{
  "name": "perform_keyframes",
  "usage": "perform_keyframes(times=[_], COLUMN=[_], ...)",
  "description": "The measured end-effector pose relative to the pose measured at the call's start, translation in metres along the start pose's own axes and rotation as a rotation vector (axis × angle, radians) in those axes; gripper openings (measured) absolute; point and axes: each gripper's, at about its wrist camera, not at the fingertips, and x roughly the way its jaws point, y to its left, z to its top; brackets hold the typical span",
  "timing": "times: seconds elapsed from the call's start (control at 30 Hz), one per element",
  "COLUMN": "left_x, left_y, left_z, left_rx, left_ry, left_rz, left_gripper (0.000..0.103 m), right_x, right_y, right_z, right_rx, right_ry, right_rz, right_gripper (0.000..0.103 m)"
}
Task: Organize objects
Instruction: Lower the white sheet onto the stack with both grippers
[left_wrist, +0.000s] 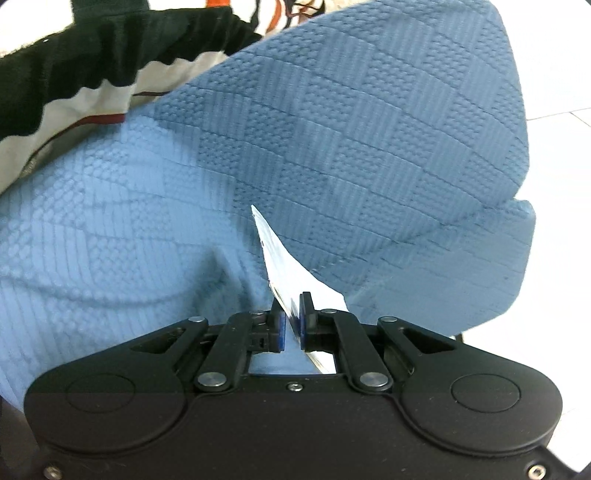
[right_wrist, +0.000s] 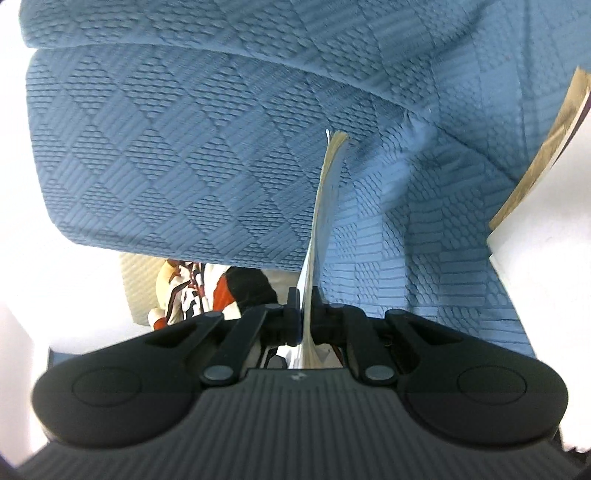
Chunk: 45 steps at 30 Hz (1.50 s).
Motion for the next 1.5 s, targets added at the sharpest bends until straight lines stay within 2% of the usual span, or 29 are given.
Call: perform_keyframes(times=[0.23, 0.43, 0.67, 0.93, 1.2, 1.43, 1.5], left_x=[-0.013, -0.025, -0.028, -0.004, 0.016, 0.03, 0.032], left_y=[-0.041, -0.068, -0.082, -0.068, -0.044, -0.031, -0.029], left_z=[-0.014, -0.04, -0.081, -0.122, -0.161, -0.186, -0.193], left_rx=[0.05, 0.093, 0.129, 0.17, 0.222, 0.263, 0.288], left_ry=[0.014, 0.014, 0.023, 0.104, 0.161, 0.234, 0.248], left_rz=[-0.048, -0.065, -0.063, -0.004, 0.114, 0.191, 0.218], left_gripper=[0.006, 0.006, 0.007, 0.008, 0.009, 0.007, 0.009], right_x=[-0.039, -0.079, -0.119, -0.138, -0.136, -0.137, -0.137], right_y=[0.01, 0.019, 0.008, -0.037, -0.094, -0.131, -0.139], right_z=[0.013, 0.02, 0.028, 0.042, 0.042, 0.035, 0.034], right_rx=[-0.049, -0.112, -0.147, -0.153, -0.151, -0.162, -0.161], right_ry=[0.019, 0.031, 0.041, 0.058, 0.092, 0.11, 0.11], right_rz=[0.032, 0.048, 0.043, -0.034, -0.128, -0.218, -0.247], right_gripper=[0.007, 0.008, 0.008, 0.008, 0.009, 0.01, 0.01])
